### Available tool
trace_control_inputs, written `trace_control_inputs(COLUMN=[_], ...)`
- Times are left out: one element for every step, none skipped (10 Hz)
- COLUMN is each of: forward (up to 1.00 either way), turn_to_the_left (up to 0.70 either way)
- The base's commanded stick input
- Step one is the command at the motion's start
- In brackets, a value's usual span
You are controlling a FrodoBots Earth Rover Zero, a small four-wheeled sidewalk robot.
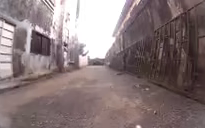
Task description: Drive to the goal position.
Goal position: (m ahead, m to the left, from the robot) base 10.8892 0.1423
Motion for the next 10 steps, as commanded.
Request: trace_control_inputs(forward=[0.70, 0.70, 0.70, 0.70, 0.70, 0.70, 0.70, 0.70, 0.70, 0.70], turn_to_the_left=[0.00, 0.02, 0.01, 0.00, 0.00, 0.00, 0.00, 0.00, 0.00, 0.00])
